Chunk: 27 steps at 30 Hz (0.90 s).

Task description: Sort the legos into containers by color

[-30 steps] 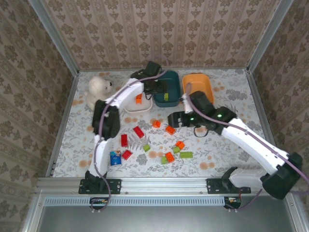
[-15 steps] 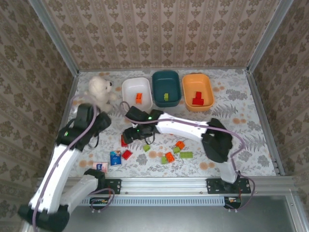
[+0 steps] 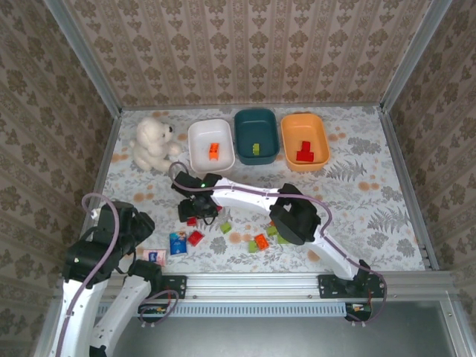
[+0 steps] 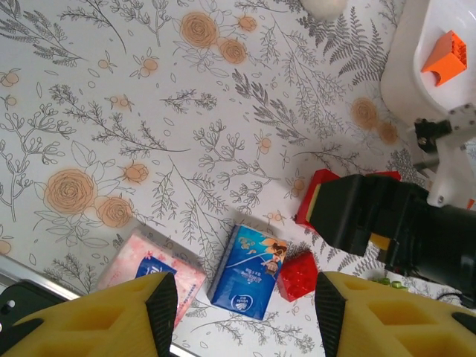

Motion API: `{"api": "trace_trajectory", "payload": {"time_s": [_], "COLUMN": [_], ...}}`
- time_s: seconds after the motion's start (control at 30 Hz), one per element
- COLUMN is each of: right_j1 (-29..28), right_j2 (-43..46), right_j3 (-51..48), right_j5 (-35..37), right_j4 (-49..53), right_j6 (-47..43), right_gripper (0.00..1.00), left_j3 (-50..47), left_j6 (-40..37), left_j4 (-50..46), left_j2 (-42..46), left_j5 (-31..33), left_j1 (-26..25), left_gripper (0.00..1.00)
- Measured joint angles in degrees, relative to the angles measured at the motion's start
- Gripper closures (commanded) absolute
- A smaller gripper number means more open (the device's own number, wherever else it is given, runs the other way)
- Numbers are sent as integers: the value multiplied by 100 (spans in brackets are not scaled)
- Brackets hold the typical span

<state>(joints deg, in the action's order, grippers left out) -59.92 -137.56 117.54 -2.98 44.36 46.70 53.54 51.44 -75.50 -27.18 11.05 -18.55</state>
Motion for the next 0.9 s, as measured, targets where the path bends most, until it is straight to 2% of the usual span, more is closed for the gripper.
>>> {"api": "trace_trajectory", "payload": {"time_s": [0.17,0.4,0.63,0.8,0.9], "right_j1": [-35,-66,-66,-13,138], "right_j2": [-107,-428,-457,-236,376], "right_j3": [155,649,704,487,-136], "right_j5": [74,168,245,332,472], "right_j4": [15,221,264,245,170], "right_j6": [2,9,-57,-188,-310], "right_gripper": [25,45,70,73,73], "left_j3": [-2,-2,-74,-142,-264], "left_j6": [-2,-2,-151,-446,-634], "left_j4": [-138,-190,-59,332,745], "left_j2": [39,68,48,-155,-304], "left_j5": [-61,-81,-275,-584,-890], "left_j1": [0,0,0,0,0], "left_gripper": [46,46,45,45,45]}}
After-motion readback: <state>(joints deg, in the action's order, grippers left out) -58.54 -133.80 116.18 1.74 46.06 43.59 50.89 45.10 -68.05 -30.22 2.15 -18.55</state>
